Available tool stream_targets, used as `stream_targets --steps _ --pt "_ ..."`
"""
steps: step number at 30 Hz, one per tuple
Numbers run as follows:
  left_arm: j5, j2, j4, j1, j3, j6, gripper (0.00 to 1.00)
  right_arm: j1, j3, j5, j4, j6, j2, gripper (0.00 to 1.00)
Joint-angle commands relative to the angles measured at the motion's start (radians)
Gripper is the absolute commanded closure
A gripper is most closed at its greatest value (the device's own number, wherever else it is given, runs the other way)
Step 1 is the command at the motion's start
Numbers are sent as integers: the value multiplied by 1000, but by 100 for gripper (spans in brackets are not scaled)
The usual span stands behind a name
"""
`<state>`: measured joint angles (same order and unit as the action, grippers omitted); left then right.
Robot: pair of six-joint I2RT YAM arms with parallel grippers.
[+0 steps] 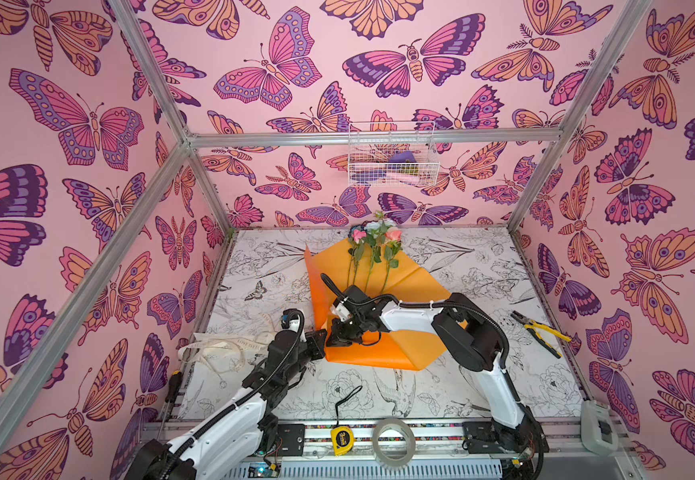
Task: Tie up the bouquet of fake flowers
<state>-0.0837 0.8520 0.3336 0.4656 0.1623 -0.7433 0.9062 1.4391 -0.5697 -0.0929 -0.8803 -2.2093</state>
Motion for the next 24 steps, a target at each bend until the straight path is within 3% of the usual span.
stream_targets --steps 1,8,24 --pt "-11 19 49 9 22 -5 100 -3 -3 -19 40 -41 -30 94" --pt "-42 76 98 27 35 -8 100 -9 -43 33 24 -44 -6 94" --pt "-81 224 177 43 83 21 100 -90 -89 196 -132 85 176 85"
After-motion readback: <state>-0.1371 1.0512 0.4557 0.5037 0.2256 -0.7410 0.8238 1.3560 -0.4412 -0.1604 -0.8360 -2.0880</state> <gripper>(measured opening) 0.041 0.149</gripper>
